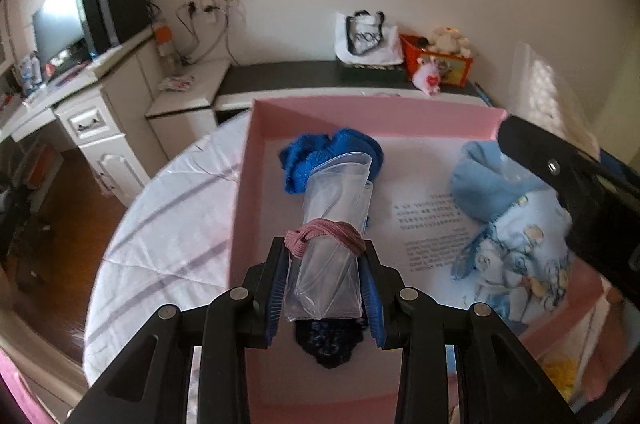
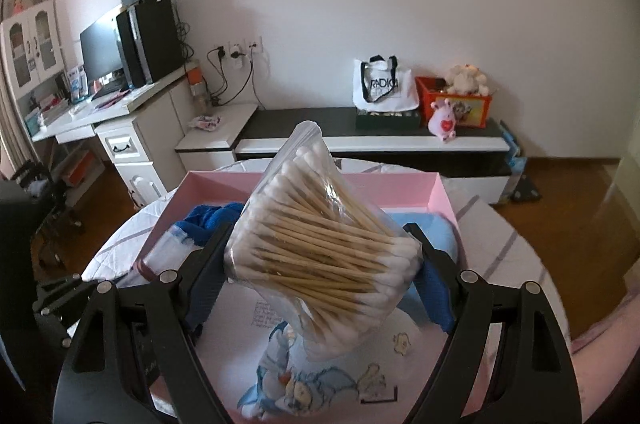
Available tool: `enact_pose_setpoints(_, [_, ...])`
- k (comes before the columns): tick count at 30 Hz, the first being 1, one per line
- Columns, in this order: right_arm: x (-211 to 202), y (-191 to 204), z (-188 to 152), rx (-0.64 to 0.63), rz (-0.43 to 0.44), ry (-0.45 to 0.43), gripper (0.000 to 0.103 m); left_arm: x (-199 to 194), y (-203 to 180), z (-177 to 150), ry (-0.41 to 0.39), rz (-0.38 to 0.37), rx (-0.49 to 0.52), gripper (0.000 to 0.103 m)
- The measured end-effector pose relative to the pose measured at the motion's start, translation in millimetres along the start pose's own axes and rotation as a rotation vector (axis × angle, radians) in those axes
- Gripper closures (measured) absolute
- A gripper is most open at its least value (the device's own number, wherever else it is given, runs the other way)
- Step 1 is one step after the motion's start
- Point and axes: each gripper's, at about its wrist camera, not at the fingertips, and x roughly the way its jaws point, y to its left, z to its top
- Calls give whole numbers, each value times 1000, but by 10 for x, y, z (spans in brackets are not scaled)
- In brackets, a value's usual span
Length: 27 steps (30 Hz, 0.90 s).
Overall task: Organize soft objects
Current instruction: 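Lower the swab bag with right tool while left tool lowers the cup into tray, then open both tools and raise them up away from the pink tray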
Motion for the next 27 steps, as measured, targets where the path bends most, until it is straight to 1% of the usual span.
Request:
enact_pose_setpoints(2, [41,-63,-16,15,7,-5,21,46,24,36,6,0,-1,71])
enact_pose_setpoints(5, [99,-143,-45,49,22,3,17,70,9,54,-9,26,17,69])
enact_pose_setpoints(8, [138,-193,-64,71,39,6,17,78,-18,22,-29,34,19,69])
enact_pose_setpoints(10, [122,-241,-77,89,48,-2,14,76,-47,-26,-43,53,22,68])
enact_pose_setpoints(11, [96,-260,-80,98,51,-14,10,91,-49,-21,-49,61,22,68])
enact_pose_setpoints(12, [77,-266,-80,104,51,-27,7,70,-83,-86,-56,67,20,66])
enact_pose_setpoints(14, [-1,-315,-90,117,39,-68,3,45,-129,-142,-73,84,21,56])
enact_pose_setpoints(15, [-38,-333,-95,122,30,-85,0,34,-151,-175,-83,91,22,46])
enact_pose_setpoints(16, [-70,-343,-98,126,23,-96,0,10,-158,-207,-95,95,22,35])
enact_pose_setpoints(18, [-115,-394,-111,144,4,-120,0,-2,-190,-249,-112,102,23,27])
enact_pose_setpoints(20, [-125,-431,-103,158,2,-117,0,-3,-219,-297,-120,110,21,21])
enact_pose_setpoints(22, [-88,-439,-108,162,2,-92,0,6,-246,-349,-117,113,17,15])
enact_pose_setpoints(27, [22,-430,-135,154,-6,-33,0,-16,-268,-425,-124,104,16,12])
